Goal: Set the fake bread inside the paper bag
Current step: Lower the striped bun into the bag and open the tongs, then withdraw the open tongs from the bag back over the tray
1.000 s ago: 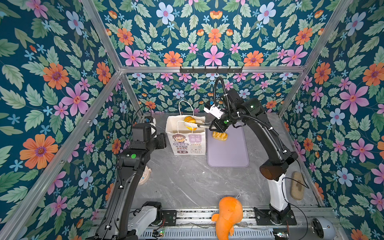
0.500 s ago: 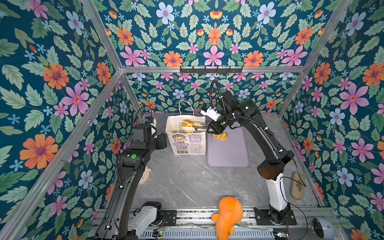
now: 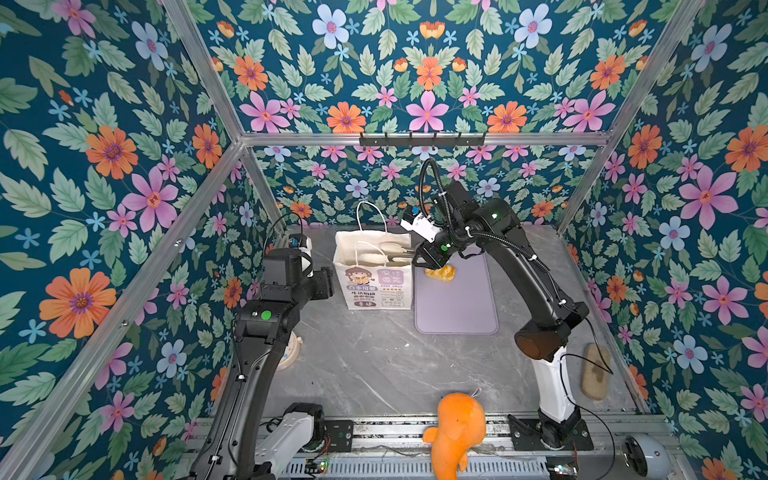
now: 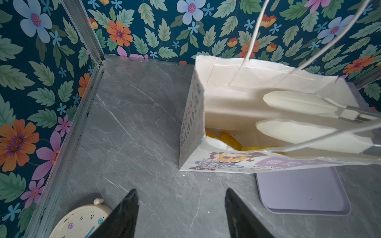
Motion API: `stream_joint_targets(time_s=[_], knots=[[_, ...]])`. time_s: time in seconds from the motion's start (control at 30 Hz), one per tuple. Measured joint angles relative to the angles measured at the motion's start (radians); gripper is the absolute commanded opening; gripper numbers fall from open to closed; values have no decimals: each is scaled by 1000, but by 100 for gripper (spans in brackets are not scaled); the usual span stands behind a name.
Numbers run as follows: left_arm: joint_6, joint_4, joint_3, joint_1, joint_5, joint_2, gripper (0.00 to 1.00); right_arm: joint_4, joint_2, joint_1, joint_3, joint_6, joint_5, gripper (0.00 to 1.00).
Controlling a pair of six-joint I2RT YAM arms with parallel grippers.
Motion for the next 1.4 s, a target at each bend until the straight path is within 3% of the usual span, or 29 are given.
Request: stream_joint_targets(time_s=[0.43,0.63,1.0,1.4], knots=[[-2,0,-8,0,2,-3,67,50,-148,7,-23,34,-36,42],[-2,6,-15,0,2,-3,68,104,-280,8,-111,60,-38,42],[-23,45,-22,0,25,23,68,229,-611,-4,-488,100,61,42],[-77,119,6,0,82,58,68,306,-805,-81,-813,216,274,41]])
